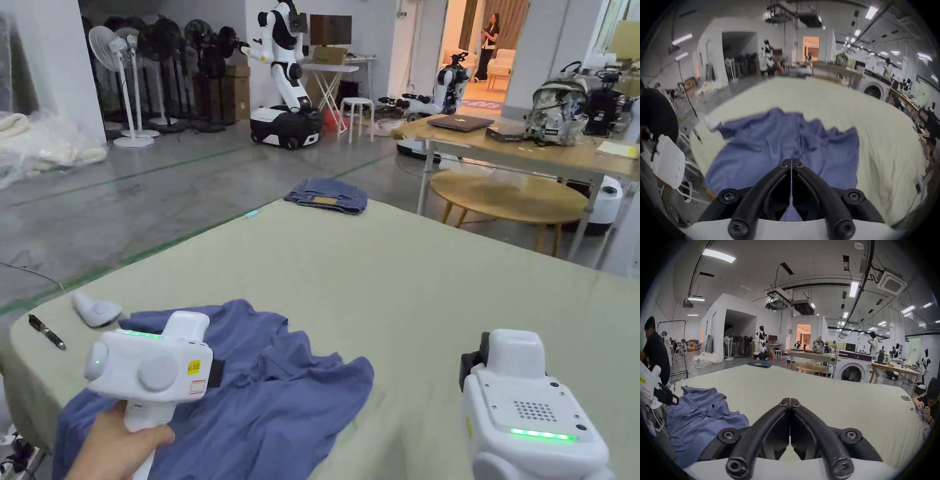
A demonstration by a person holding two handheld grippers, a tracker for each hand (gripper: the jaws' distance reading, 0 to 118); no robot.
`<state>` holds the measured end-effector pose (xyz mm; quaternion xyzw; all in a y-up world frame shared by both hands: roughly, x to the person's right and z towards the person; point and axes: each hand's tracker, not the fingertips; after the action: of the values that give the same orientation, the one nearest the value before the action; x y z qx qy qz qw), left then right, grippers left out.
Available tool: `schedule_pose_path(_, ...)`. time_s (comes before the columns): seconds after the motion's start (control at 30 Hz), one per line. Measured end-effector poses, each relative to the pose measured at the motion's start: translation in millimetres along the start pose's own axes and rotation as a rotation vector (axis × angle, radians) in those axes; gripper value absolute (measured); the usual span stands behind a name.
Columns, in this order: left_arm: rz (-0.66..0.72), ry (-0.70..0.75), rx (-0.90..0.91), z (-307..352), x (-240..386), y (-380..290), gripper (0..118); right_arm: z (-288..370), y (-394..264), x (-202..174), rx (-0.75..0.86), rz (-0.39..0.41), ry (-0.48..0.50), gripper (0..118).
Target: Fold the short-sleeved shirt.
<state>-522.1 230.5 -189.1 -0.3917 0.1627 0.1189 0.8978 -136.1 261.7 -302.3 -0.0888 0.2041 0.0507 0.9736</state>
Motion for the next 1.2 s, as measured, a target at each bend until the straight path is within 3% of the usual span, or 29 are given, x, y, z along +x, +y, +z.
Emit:
schedule_pose_path(0.03,0.005,-0.039,-0.059,0.9,5.5,-3.0,0,-1.8,-1.2,-0.4,-0.009,0.002,0.002,0)
schedule_pose_path(0.07,0.008,-0.043,-0.090,-9.4,2.5,-2.2,18,-3.5,-2.5,-0.6,-0.017,0.002,0.003,0)
schedule_pose_path(0.13,0.020,-0.059,-0.152,-30.6,-3.0,0.1,74,-10.4,-7.3,-1.1,-0.033,-0.001,0.003,0)
schedule_pose_path(0.17,0.043,-0.055,-0.180,-45.9,-9.6,-1.5,90,-11.9,-8.9,-0.6,-0.040,-0.002,0.004,0)
schedule_pose_path(0.33,0.139,-0.055,-0.238,-74.0,-18.3,0.1,90,-19.6,-18.5,2.2,-0.071,0.005,-0.001,0)
schedule_pose_path(0.43,0.032,0.007,-0.306,-88.7,-12.0,-6.8,90,-24.2,-21.3,4.0,-0.090,0.006,-0.003,0)
schedule_pose_path(0.53,-0.133,0.083,-0.294,-91.3,9.2,-8.9,82,-19.6,-17.7,2.3,-0.103,0.004,-0.002,0)
schedule_pose_path(0.73,-0.137,0.091,-0.277,-94.8,10.6,-15.0,68,-23.0,-19.4,-0.8,-0.119,0.006,0.006,0)
schedule_pose_path(0.83,-0.121,0.082,-0.281,-81.4,20.3,-20.4,53,-24.4,-19.5,-1.3,-0.123,0.003,0.008,0)
schedule_pose_path(0.97,-0.147,0.096,-0.269,-86.0,24.4,-24.3,10,-24.0,-19.4,-1.8,-0.124,-0.004,0.007,0)
schedule_pose_path(1.2,-0.036,0.025,-0.246,-82.5,4.9,-25.8,6,-21.5,-18.9,0.1,-0.131,-0.005,0.003,0)
